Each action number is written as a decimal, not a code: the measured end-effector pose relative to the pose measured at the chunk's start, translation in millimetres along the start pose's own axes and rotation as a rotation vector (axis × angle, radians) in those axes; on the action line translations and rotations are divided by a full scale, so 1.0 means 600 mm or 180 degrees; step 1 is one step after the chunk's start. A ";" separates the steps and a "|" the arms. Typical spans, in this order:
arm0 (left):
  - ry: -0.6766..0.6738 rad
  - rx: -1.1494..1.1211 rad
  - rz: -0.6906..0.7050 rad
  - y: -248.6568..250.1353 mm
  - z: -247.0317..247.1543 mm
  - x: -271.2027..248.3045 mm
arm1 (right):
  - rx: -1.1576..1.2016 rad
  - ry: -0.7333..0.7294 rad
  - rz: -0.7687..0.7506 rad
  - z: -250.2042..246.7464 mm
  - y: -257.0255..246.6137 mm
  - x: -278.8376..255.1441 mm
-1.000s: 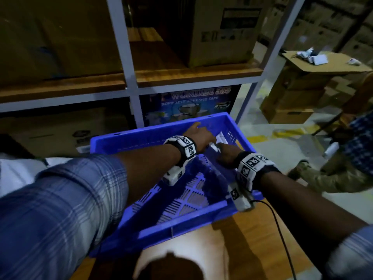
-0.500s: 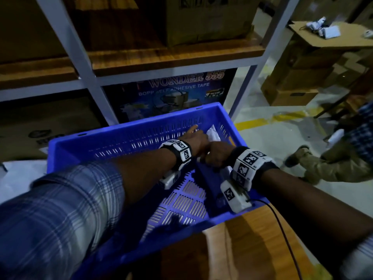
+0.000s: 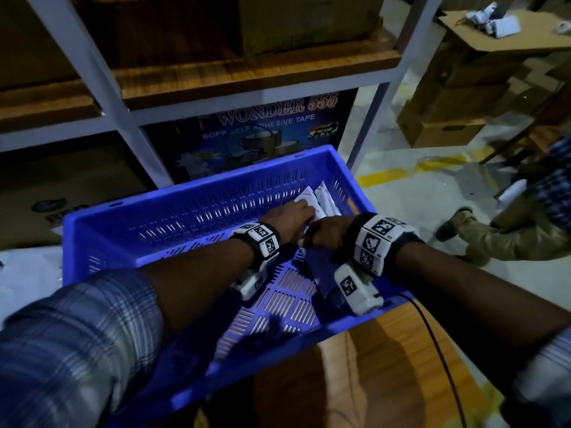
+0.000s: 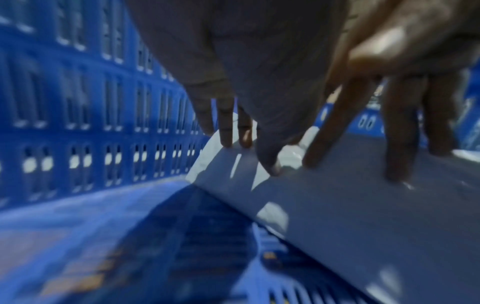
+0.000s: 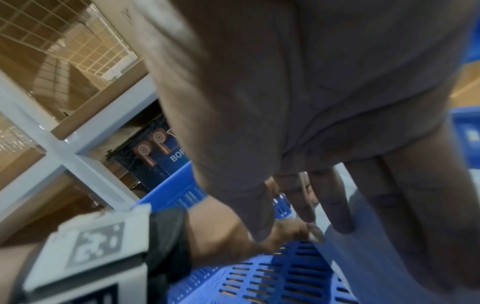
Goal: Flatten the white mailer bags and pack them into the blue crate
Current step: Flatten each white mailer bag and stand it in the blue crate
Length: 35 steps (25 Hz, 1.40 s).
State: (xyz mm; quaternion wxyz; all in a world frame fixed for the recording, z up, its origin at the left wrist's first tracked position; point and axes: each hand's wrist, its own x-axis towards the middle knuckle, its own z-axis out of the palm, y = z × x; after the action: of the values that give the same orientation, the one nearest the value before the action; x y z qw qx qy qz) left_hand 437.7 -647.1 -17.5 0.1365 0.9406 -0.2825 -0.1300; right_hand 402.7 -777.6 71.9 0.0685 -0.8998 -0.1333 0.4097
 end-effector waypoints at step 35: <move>0.1749 -0.0797 -0.1769 -0.075 0.065 -1.002 | 0.1350 0.2295 -0.1331 0.478 -0.637 -0.265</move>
State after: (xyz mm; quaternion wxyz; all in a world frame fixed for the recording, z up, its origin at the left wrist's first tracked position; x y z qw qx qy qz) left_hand -37.6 -277.1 32.1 0.2799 0.9569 0.0474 0.0607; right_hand 15.9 -455.5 87.3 0.3740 -0.9047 -0.1929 0.0666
